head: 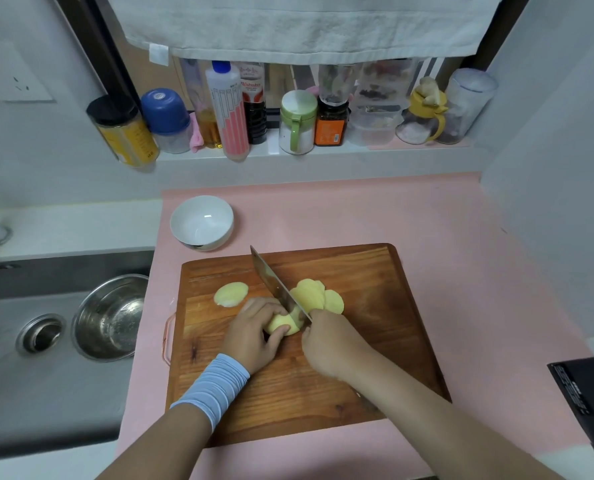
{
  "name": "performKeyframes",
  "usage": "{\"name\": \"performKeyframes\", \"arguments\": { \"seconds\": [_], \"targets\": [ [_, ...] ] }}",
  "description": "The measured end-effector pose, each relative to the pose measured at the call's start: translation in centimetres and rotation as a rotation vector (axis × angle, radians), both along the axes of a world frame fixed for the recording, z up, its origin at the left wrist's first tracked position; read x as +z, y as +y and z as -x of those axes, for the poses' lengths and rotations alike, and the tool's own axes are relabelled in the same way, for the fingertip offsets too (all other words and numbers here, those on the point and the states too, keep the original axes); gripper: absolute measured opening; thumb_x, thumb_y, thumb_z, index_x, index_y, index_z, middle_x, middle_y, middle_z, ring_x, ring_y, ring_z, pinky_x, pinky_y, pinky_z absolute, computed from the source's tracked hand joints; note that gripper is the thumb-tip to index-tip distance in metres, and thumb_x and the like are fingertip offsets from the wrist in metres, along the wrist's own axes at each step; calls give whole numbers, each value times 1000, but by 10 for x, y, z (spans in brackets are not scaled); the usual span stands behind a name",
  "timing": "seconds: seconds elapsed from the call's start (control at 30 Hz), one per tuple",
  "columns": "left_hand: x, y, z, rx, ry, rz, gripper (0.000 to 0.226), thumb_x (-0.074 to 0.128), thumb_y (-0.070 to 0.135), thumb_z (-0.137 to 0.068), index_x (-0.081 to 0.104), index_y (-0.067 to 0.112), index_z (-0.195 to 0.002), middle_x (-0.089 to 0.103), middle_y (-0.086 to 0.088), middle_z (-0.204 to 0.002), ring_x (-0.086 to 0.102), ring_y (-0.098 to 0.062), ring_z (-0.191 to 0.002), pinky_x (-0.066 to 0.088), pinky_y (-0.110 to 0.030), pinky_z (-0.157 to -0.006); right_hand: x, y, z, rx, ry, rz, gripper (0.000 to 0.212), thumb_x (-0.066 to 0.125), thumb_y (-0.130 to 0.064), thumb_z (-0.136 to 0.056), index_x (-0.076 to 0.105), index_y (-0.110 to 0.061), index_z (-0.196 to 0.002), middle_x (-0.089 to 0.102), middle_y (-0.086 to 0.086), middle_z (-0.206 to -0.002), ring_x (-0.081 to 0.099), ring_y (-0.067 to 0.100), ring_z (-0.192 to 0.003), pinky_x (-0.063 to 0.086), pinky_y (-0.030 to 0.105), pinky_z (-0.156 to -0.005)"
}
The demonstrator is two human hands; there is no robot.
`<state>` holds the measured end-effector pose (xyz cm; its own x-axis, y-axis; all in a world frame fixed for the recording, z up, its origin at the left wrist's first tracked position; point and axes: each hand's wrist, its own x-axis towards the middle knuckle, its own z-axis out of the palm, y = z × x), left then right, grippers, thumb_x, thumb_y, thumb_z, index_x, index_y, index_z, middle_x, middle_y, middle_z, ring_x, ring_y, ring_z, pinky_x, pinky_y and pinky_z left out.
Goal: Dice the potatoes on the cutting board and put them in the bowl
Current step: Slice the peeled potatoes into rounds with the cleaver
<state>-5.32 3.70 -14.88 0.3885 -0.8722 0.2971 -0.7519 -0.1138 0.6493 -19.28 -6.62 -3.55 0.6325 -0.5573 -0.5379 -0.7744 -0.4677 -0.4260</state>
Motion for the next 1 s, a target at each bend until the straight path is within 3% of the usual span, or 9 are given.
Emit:
{"name": "performKeyframes", "arguments": {
  "seconds": [0.07,0.23,0.43,0.6,0.77,1.0],
  "targets": [
    [0,1,-1,-8,4,4,23,70,32,-84,68,16,-100,64,7,-107,57,-13,-103,40,-18,-96,0,0,0,2,8,-4,8,48,-19,-103,51,-15,-97,52,-2,-76,54,15,-69,38,25,-54],
    [0,0,-1,-7,2,28,20,73,29,-83,68,18,-100,63,8,-107,57,-12,-102,42,-21,-94,3,-1,13,-52,24,-47,14,46,-21,-103,57,-13,-103,62,4,-94,60,17,-77,44,26,-57],
    [0,0,-2,-25,-5,19,21,70,33,-85,67,18,-100,64,9,-106,57,-13,-103,42,-22,-96,-2,-3,-1,-49,15,-59,10,46,-19,-103,53,-16,-96,56,0,-82,56,15,-71,40,25,-54],
    [2,0,-3,-18,-14,22,20,74,28,-83,67,20,-99,63,9,-107,56,-12,-102,44,-25,-93,-2,2,15,-79,-1,-59,14,46,-21,-102,57,-13,-97,63,4,-93,62,18,-80,45,27,-62],
    [1,0,-2,-23,-6,22,20,75,27,-83,67,19,-99,63,8,-106,57,-12,-102,45,-27,-93,-8,2,4,-80,-26,-35,14,45,-20,-102,53,-16,-92,55,-2,-81,55,14,-69,40,25,-52],
    [4,0,-1,-17,-14,-1,24,79,22,-80,67,20,-100,63,10,-106,56,-13,-103,46,-29,-92,-10,7,18,-90,-44,-23,18,44,-23,-103,58,-13,-103,64,4,-95,62,18,-77,45,27,-60]
  ]
}}
